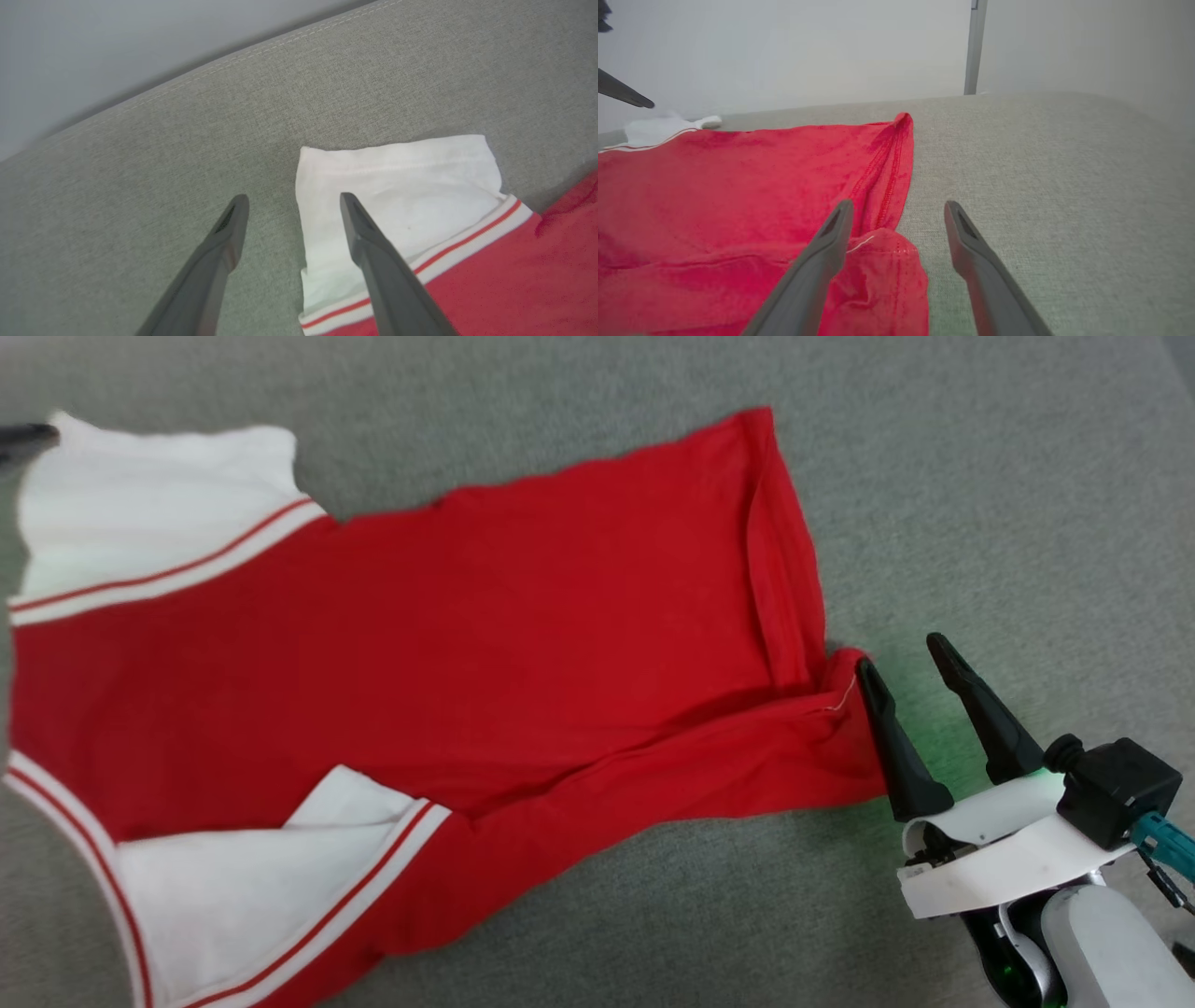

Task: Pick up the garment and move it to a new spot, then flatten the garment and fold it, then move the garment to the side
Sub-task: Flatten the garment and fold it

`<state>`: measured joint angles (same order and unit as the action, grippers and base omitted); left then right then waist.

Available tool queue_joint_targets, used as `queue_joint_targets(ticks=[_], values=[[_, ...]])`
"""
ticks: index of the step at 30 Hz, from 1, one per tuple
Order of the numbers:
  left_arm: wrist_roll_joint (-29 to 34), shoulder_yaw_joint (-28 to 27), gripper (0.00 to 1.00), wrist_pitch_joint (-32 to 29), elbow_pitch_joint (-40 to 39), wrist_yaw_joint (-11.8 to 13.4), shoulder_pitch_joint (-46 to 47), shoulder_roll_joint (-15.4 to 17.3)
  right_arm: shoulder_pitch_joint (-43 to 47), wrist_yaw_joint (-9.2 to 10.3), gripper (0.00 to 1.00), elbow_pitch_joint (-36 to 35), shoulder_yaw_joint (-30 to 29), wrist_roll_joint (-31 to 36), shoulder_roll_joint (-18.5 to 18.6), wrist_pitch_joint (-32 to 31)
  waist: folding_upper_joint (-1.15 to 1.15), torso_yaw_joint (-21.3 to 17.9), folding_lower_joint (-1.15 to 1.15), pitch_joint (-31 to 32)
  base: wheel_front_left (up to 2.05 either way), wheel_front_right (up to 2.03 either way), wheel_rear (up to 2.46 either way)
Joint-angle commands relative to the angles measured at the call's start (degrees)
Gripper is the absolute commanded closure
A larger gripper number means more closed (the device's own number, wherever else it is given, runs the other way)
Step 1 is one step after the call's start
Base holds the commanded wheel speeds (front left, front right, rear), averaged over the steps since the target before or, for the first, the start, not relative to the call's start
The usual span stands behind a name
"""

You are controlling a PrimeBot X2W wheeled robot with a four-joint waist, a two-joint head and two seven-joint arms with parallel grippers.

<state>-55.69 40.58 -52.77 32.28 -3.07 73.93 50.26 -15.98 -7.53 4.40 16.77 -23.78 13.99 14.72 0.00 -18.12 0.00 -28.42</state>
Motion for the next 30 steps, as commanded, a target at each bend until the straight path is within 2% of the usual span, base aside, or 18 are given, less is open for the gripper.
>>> queue_joint_targets(ticks=[1, 6, 13, 15, 18, 19, 20, 21, 22, 23, 26, 30], values=[[0.9, 0.6, 0.0, -0.6, 0.5, -0.5, 1.2, -0.3, -0.7, 0.09, 0.0, 0.0, -0.1, -0.2, -0.1, 0.3, 0.0, -1.2, 0.0, -4.3, 0.0, 0.0, 0.0], [1.4, 2.2, 0.0, -3.6, 4.1, -1.6, 3.1, -1.1, -1.3, 0.09, 0.0, 0.1, -0.1, -1.4, -0.3, 0.4, 0.0, -1.6, 0.0, -5.6, 0.0, 0.0, 0.0], [1.0, 4.0, 0.0, -8.2, 8.3, -0.8, 2.8, -3.4, -1.3, 0.09, 0.0, 0.5, -0.9, -2.3, -0.3, 0.4, 0.0, -1.4, 0.0, -6.1, 0.0, 0.0, 0.0], [0.2, 4.4, 0.0, -10.8, 9.3, 0.2, 2.9, -4.4, -1.5, 0.09, 0.0, 0.7, -1.1, -2.2, -0.4, 0.5, 0.0, -1.2, 0.0, -6.1, 0.0, 0.0, 0.0], [-0.4, 5.4, 0.24, -14.8, 10.0, 1.7, 2.8, -6.0, -1.8, 0.09, 0.0, 1.2, -1.2, -1.9, -0.5, 0.4, 0.0, -1.0, 0.0, -6.0, 0.0, 0.0, 0.0], [0.0, 6.1, 0.47, -16.1, 9.7, 1.7, 2.9, -6.4, -1.9, 0.09, 0.0, 1.2, -1.2, -2.1, -0.6, 0.4, 0.0, -1.0, 0.0, -6.0, 0.0, 0.0, 0.0], [0.3, 6.4, 0.54, -16.5, 9.4, 1.7, 3.2, -6.6, -2.0, 0.09, 0.0, 1.3, -1.1, -2.2, -0.7, 0.4, 0.0, -1.0, 0.0, -6.0, 0.0, 0.0, 0.0], [-0.5, 6.0, 0.69, -17.1, 9.7, 2.8, 3.2, -7.1, -2.1, 0.09, 0.0, 1.4, -1.1, -2.2, -0.7, 0.4, 0.0, -1.1, 0.0, -6.0, 0.0, 0.0, 0.0], [-0.3, 6.4, 0.93, -18.0, 9.5, 2.9, 3.2, -7.5, -2.2, 0.09, 0.0, 1.4, -1.1, -2.2, -0.8, 0.4, 0.0, -1.1, 0.0, -6.0, 0.0, 0.0, 0.0], [-0.1, 6.6, 1.0, -18.2, 9.3, 3.4, 3.4, -7.6, -2.3, 0.09, 0.0, 1.5, -1.0, -2.3, -0.9, 0.4, 0.0, -1.2, 0.0, -6.1, 0.0, 0.0, 0.0], [0.3, 6.6, 1.0, -17.6, 8.8, 4.4, 4.1, -8.2, -2.7, 0.09, 0.0, 1.8, -0.5, -2.4, -1.3, 0.1, 0.0, -1.5, 0.0, -6.3, 0.0, 0.0, 0.0], [1.0, 6.5, 1.0, -15.9, 7.9, 3.9, 5.7, -8.6, -3.1, 0.09, 0.0, 2.2, 0.0, -2.9, -1.2, -0.5, 0.0, -1.5, 0.0, -6.0, 0.0, 0.0, 0.0]])
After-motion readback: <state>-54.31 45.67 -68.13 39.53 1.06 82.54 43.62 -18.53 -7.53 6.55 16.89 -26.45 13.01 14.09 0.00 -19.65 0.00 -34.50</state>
